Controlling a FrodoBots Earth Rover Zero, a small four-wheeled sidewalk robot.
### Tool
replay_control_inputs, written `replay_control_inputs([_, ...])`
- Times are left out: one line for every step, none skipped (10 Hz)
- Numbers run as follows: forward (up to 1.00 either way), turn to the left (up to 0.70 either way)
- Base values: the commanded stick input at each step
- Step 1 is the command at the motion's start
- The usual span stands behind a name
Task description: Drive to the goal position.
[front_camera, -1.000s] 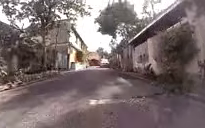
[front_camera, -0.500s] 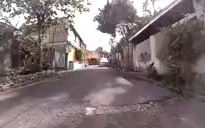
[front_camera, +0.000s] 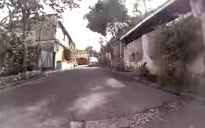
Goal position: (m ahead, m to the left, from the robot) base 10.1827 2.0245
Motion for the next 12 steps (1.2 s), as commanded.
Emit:
replay_control_inputs([0.70,0.25])
replay_control_inputs([0.70,0.05])
replay_control_inputs([0.70,0.00])
replay_control_inputs([0.70,0.00])
replay_control_inputs([0.70,0.00])
replay_control_inputs([0.70,0.00])
replay_control_inputs([0.70,0.00])
replay_control_inputs([0.70,0.00])
replay_control_inputs([0.70,0.00])
replay_control_inputs([0.70,0.00])
replay_control_inputs([0.70,0.00])
replay_control_inputs([0.70,0.00])
